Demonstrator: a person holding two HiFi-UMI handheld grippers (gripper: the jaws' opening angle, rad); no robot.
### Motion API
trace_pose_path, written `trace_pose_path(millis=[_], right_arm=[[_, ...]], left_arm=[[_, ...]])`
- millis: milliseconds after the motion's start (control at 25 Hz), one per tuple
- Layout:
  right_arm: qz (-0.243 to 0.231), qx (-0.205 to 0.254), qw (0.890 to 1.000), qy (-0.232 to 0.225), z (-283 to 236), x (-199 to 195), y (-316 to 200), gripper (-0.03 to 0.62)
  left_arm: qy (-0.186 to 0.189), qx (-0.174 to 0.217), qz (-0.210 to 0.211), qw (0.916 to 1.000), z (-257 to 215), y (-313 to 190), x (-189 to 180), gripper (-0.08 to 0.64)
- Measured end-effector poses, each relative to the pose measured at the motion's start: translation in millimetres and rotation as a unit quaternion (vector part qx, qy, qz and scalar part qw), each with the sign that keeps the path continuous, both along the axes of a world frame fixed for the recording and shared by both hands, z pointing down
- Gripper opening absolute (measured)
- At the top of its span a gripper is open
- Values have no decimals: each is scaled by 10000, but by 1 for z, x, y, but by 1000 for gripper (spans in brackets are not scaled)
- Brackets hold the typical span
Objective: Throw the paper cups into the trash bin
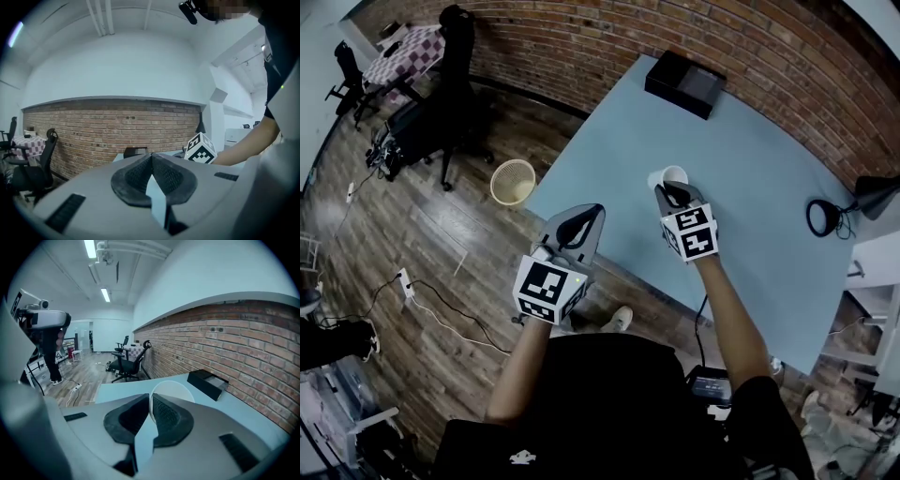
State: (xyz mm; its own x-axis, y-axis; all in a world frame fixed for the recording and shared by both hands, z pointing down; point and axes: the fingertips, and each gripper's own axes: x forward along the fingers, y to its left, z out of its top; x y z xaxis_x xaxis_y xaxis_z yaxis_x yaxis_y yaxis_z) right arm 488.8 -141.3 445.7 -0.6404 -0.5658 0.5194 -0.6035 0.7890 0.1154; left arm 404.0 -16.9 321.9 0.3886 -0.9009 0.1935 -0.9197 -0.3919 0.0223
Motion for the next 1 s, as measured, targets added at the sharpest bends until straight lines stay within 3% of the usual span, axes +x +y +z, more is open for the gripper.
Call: trace_pose_path(millis=[520, 1000], right_arm=[[-549, 173, 9983, -77, -17, -121, 22, 28], [-796, 201, 9966, -71, -27, -215, 34, 28]], left_arm=[[21, 40, -694, 9976, -8, 36, -113, 0], [95, 86, -848, 9963, -13, 47, -192, 0]])
